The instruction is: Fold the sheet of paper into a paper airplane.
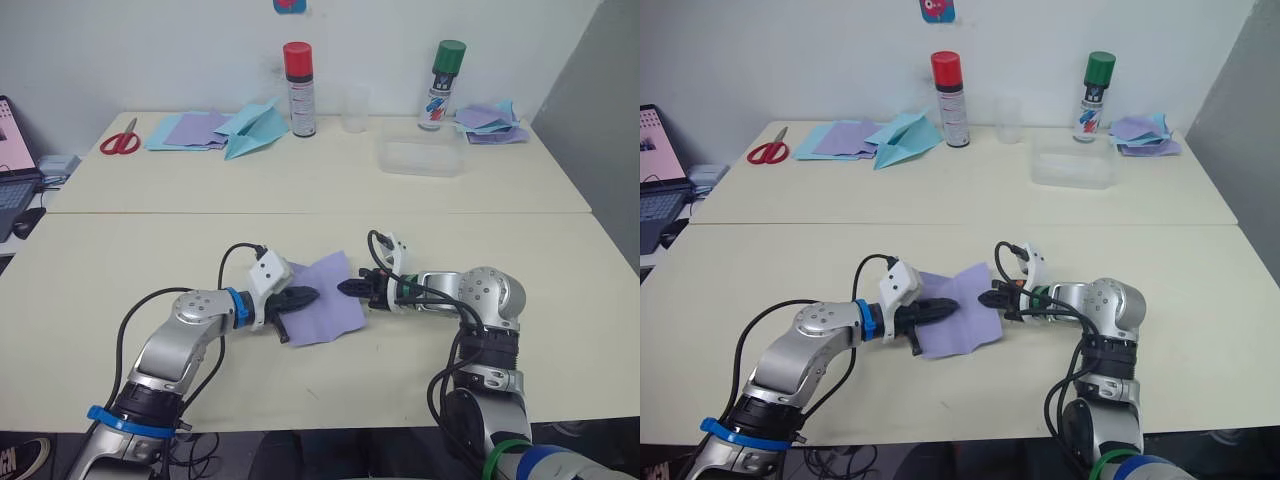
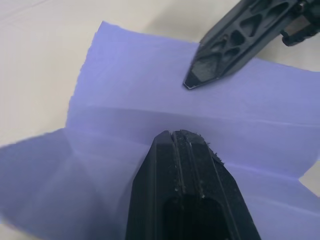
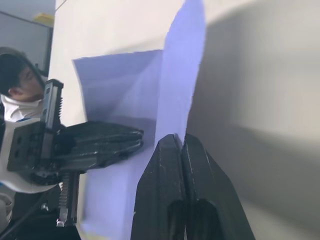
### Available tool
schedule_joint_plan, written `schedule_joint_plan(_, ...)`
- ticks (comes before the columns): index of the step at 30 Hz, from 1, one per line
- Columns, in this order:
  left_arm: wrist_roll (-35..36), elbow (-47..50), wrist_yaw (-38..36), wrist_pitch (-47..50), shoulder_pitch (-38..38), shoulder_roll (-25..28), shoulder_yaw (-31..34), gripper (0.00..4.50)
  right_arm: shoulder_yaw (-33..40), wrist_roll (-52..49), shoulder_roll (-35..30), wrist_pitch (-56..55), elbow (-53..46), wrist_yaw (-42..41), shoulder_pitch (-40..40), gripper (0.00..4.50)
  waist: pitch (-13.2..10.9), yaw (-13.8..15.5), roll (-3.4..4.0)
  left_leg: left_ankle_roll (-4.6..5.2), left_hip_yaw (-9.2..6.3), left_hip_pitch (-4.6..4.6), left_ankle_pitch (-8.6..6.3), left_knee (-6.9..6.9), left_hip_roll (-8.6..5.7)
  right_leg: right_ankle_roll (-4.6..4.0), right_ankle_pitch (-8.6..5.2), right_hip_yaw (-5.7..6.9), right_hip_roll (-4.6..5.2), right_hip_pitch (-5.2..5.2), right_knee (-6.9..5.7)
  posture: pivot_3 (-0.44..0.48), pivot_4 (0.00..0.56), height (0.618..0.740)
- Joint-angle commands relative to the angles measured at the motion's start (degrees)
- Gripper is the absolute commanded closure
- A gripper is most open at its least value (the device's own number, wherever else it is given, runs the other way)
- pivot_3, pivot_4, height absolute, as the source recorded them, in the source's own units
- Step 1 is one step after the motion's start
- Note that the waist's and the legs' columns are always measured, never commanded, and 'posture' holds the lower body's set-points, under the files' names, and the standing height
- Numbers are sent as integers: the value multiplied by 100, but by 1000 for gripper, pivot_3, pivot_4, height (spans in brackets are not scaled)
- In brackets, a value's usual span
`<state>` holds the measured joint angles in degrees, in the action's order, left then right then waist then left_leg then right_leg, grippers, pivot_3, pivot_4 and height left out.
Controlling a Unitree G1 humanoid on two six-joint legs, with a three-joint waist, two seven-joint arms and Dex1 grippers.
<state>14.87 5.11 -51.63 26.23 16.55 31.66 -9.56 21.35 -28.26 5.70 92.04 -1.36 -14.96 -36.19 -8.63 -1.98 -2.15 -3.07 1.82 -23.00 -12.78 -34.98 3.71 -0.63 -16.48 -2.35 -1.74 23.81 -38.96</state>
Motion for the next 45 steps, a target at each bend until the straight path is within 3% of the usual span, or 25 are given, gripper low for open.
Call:
schedule_joint_plan(1,-139,-13,24,-154,94,-63,-129,4500,250,-305,17,46,-581,232,211,4467,0,2,0,0,0,0,0,0,0,0,0,-1,0,0,0,0,150,740)
schedule_joint_plan(13,-362,-334,4,-331,208,-112,-220,4500,664,-1973,368,46,-1801,1704,1227,4467,0,-4,0,0,-1,1,0,0,1,0,0,2,0,0,-2,0,150,740)
schedule_joint_plan(22,-673,-617,-175,-444,256,-52,-551,4500,511,-2983,221,46,-1634,2671,1416,4467,1,-10,0,0,1,3,0,0,0,0,0,-1,0,-3,-1,0,150,740)
schedule_joint_plan(31,-942,-538,-284,-178,-38,294,-853,4500,64,-2965,-496,46,-1444,2378,1308,4467,7,-120,0,1,0,8,0,1,3,1,0,-1,-3,-8,-1,0,150,740)
schedule_joint_plan(45,-833,-513,-281,-118,19,168,-858,4500,-780,-2066,-1197,-829,-1137,1426,1121,4467,12,-117,3,1,2,11,0,0,-2,1,-1,0,-6,-14,0,0,150,740)
